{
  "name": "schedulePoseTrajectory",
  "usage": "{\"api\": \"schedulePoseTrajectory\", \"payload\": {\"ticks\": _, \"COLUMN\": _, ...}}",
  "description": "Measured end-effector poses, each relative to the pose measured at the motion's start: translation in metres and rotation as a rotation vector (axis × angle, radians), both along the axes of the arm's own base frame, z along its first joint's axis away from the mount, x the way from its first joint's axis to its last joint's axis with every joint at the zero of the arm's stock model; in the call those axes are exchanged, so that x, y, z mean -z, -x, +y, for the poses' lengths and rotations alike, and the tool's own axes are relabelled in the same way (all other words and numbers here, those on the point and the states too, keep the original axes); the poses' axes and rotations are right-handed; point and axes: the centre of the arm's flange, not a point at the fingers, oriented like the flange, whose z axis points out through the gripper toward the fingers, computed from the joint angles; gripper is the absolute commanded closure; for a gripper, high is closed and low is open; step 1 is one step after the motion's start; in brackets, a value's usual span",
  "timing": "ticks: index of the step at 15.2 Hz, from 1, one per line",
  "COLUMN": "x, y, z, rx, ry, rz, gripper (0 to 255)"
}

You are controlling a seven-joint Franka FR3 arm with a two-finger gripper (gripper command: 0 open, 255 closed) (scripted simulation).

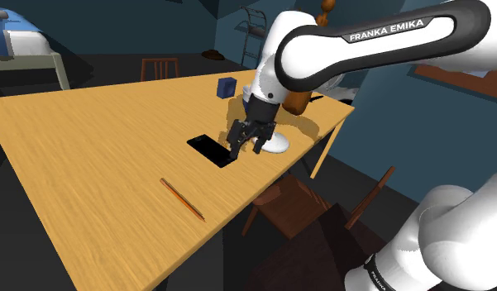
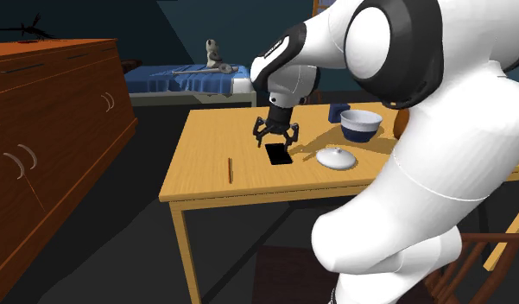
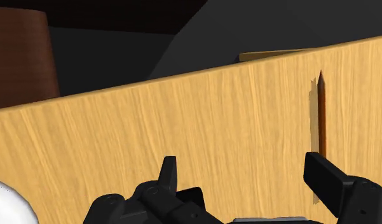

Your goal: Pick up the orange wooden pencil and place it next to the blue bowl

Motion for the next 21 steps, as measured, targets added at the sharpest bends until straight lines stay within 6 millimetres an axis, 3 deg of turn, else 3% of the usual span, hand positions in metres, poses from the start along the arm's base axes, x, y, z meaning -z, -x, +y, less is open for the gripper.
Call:
{"api": "schedulePoseTrajectory", "payload": {"ticks": 13, "x": 0.061, "y": -0.054, "z": 0.140, "rx": -0.121, "ry": -0.055, "rz": -0.022, "gripper": 0}}
{"api": "schedulePoseTrajectory", "payload": {"ticks": 21, "x": 0.099, "y": -0.056, "z": 0.158, "rx": -0.128, "ry": -0.059, "rz": -0.023, "gripper": 0}}
